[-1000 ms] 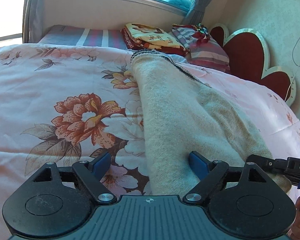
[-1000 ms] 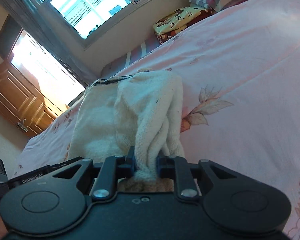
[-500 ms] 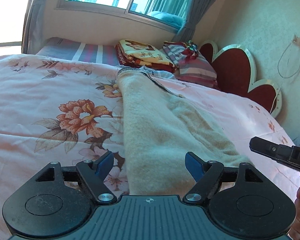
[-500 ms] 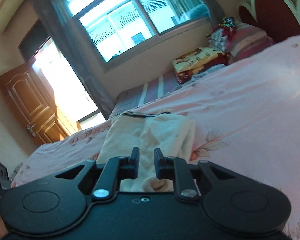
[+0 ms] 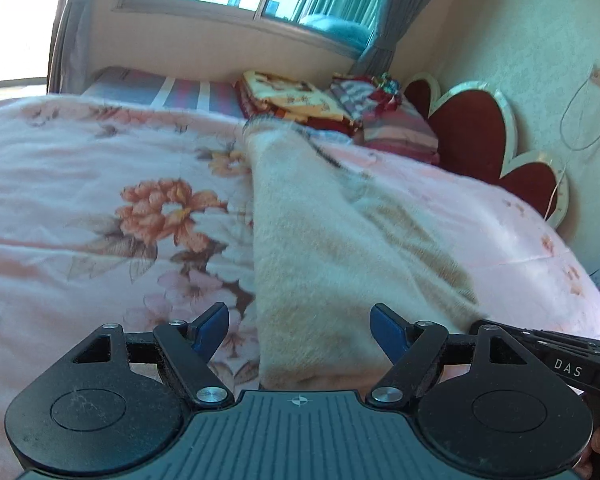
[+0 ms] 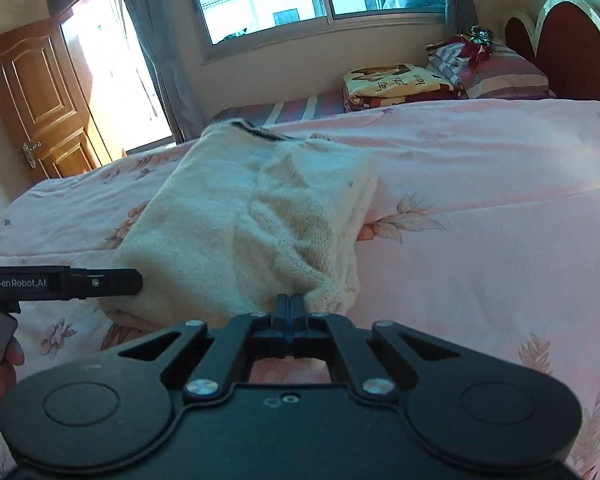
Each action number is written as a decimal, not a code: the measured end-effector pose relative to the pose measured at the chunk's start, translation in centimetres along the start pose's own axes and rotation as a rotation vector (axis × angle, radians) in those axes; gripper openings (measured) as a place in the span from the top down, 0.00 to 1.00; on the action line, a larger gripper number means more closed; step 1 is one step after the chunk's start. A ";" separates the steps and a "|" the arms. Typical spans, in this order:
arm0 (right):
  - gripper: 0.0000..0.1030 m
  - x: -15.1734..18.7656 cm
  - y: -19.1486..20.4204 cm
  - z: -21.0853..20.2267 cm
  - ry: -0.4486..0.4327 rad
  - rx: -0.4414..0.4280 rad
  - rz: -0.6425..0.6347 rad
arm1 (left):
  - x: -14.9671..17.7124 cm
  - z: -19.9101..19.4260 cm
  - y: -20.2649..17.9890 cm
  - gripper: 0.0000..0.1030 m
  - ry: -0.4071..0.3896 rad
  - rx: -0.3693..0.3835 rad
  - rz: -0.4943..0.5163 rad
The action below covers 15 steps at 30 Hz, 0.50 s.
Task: Fold small clothes
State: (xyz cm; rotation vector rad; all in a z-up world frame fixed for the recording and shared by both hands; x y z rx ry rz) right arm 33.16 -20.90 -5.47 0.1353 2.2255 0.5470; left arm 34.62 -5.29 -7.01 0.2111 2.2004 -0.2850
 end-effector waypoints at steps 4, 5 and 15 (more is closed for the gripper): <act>0.76 -3.0 -0.1 0.0 -0.065 0.006 0.005 | -3.6 0.2 -0.3 0.24 -0.080 0.033 0.081; 0.75 -4.2 -0.7 0.8 -0.065 0.003 0.042 | -4.4 0.6 -0.3 0.24 -0.091 0.033 0.099; 0.71 -9.1 -6.8 9.7 0.076 -0.036 0.381 | -8.1 8.4 0.7 0.24 -0.048 0.196 0.061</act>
Point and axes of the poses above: each gripper's, at about its wrist camera, not at the fingertips, and z roughly the way its jaws point, y to its left, x to its underside, the point moved 4 cm from there along z, roughly the way its jaws point, and after that the axes turned 14 degrees about z, right-handed, at the moved point
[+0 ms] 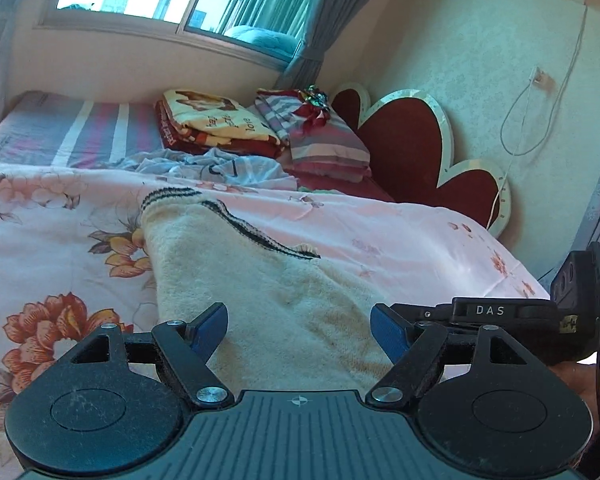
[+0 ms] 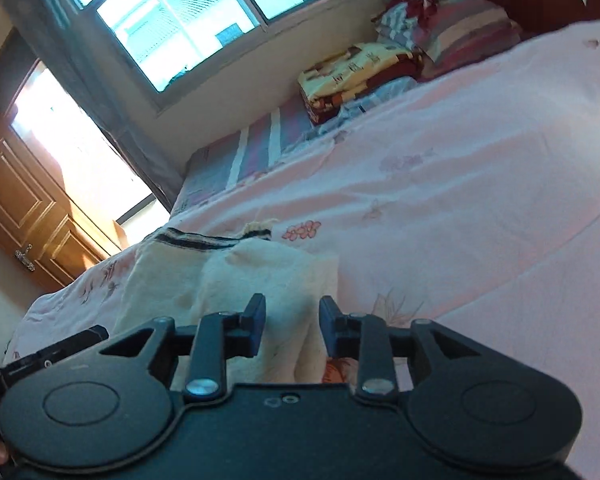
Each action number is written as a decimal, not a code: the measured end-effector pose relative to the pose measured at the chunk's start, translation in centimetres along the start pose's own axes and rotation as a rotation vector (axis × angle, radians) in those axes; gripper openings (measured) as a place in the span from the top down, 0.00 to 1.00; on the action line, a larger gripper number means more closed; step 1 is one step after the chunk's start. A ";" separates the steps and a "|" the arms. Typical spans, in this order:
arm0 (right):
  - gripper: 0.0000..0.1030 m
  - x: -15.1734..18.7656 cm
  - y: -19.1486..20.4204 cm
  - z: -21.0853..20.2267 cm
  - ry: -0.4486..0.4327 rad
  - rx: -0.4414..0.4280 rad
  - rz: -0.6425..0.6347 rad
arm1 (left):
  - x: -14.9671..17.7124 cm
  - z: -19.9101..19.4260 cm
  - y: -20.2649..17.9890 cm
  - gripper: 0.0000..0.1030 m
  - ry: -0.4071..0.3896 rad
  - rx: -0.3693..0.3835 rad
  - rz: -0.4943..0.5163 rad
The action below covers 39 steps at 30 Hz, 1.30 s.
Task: Fold small clothes
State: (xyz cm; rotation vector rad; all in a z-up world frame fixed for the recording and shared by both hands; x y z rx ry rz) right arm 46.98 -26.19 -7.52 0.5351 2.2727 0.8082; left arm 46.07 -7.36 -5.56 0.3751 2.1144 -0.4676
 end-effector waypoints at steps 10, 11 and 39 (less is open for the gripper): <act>0.90 0.4 0.3 2.1 -0.038 0.052 -0.198 | 3.1 2.7 0.5 0.24 0.034 -0.067 0.020; 0.91 0.5 -0.2 2.2 -0.036 0.045 -0.184 | 3.1 2.6 0.2 0.24 0.036 -0.074 0.040; 0.88 0.3 0.5 2.8 -0.078 0.105 -0.227 | 2.3 2.8 -1.7 0.24 0.108 -0.174 0.153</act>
Point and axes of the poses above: each gripper's, at about its wrist camera, not at the fingertips, and z roughly the way its jaws point, y to its left, x to its underside, the point moved 4 cm from there along z, roughly the way its jaws point, and after that the axes turned 14 degrees about z, right-handed, at the moved point
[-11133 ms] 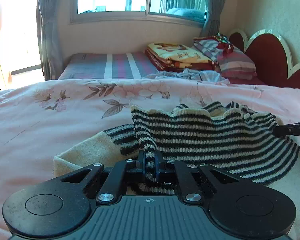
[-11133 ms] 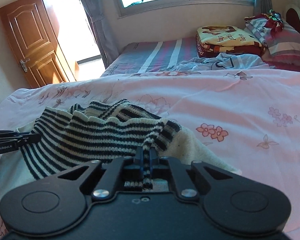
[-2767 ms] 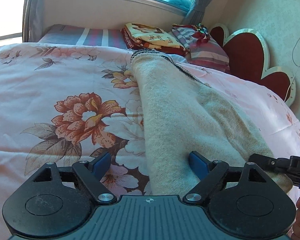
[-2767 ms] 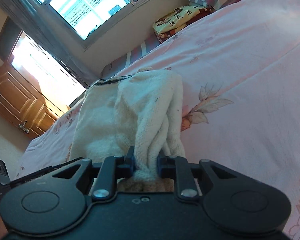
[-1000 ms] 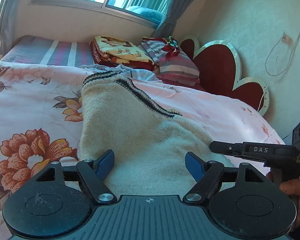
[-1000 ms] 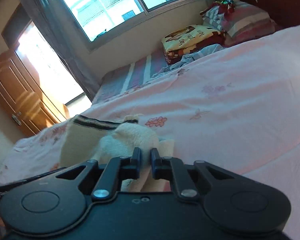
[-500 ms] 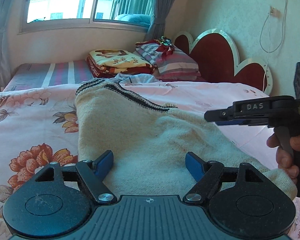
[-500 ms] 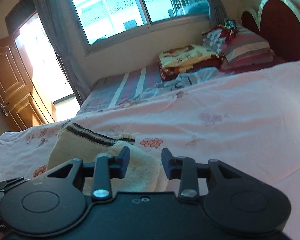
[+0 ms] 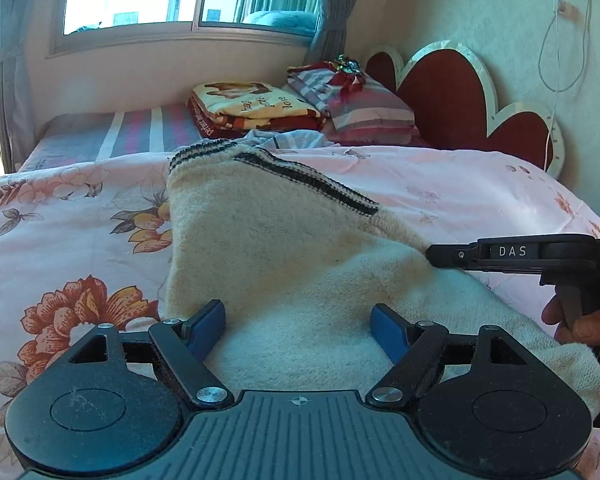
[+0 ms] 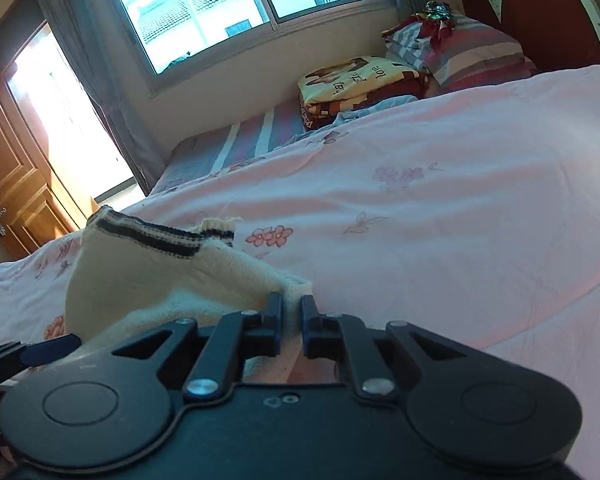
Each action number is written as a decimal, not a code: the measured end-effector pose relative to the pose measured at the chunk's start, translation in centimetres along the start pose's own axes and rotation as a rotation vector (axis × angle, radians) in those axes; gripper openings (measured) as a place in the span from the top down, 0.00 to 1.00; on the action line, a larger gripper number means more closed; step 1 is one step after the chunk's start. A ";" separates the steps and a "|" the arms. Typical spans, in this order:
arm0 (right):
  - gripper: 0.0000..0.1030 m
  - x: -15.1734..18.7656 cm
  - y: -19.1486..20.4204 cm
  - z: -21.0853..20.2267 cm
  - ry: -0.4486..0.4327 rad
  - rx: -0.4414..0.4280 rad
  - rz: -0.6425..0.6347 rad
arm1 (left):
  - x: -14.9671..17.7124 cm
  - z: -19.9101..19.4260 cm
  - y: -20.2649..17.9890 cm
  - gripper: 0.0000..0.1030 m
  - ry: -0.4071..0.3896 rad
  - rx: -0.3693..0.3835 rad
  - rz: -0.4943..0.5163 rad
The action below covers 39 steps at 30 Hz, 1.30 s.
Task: Fold small clothes
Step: 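Pinch and release the folded edge with the right gripper, then grasp the end of the sweater bundle with the right gripper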
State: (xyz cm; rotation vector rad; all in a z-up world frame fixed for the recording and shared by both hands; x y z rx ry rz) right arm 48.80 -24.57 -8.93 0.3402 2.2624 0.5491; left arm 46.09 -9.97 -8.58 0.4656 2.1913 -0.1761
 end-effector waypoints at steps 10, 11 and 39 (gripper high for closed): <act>0.78 -2.7 5.6 -1.1 -0.009 -0.128 -0.213 | -4.7 0.4 4.5 0.24 -0.103 0.033 -0.059; 0.78 -2.8 6.4 -0.3 0.010 -0.131 -0.247 | -5.0 1.1 4.6 0.24 -0.098 0.044 -0.054; 0.78 6.4 7.0 -7.5 0.095 -0.112 -0.440 | 2.6 -5.8 -1.3 0.24 -0.072 0.008 -0.062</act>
Point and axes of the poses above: each gripper's, at about its wrist camera, not at the fingertips, and z roughly the way its jaws point, y to its left, x to its underside, the point moved 4 cm from there along z, roughly the way its jaws point, and after that the axes turned 14 degrees about z, right-handed, at the moved point
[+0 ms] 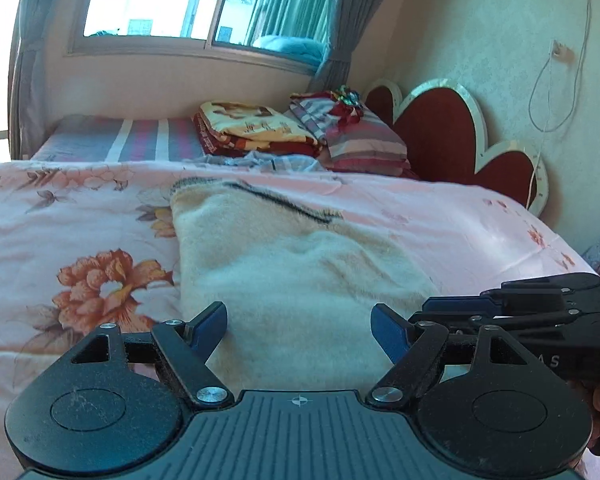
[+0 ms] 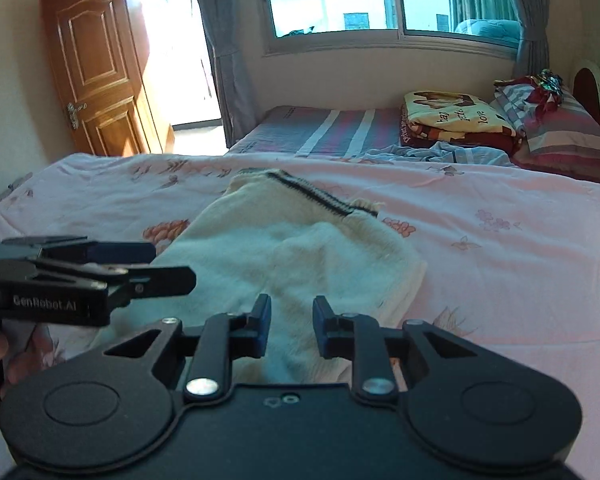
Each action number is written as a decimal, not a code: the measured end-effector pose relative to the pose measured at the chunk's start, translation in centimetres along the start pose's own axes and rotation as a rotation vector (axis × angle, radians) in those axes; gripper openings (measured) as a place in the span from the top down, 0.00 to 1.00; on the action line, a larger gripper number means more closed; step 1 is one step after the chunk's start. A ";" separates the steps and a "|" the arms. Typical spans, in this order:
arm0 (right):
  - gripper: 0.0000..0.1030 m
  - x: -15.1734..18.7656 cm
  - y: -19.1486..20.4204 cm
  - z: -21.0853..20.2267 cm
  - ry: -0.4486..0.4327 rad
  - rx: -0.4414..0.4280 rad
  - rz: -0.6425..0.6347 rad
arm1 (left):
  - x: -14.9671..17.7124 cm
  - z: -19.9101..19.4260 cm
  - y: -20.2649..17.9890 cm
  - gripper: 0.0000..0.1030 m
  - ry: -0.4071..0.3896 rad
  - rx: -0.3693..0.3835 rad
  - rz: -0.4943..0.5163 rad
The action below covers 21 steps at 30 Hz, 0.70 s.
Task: Fold small clothes
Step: 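Grasp the end of the sweater bundle with the right gripper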
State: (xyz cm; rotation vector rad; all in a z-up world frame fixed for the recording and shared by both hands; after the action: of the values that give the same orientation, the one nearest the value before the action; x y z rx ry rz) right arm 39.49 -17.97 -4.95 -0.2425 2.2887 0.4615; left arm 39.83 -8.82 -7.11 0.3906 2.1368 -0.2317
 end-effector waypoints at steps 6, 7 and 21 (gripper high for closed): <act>0.78 1.9 -0.4 0.3 -0.022 0.048 -0.017 | 0.6 -0.2 -2.3 0.20 0.036 -0.036 0.169; 0.78 1.6 -0.4 -0.3 -0.029 0.057 0.002 | 0.3 -1.0 -2.2 0.21 0.033 -0.046 0.169; 0.45 2.1 -1.3 -5.4 -0.080 0.007 0.207 | 1.9 -5.1 -1.4 0.08 0.047 -0.097 0.147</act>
State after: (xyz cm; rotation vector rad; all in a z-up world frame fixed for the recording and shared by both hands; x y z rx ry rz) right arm 34.93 -21.38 -3.37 0.0174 2.2456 0.5588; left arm 34.44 -8.19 -5.83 0.4979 2.1449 -0.0358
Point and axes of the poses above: each gripper's, at about its wrist camera, not at the fingertips, and z roughly the way its jaws point, y to its left, x to its underside, the point moved 4 cm from there along z, roughly the way its jaws point, and after that the axes turned 14 degrees about z, right-handed, at the moved point
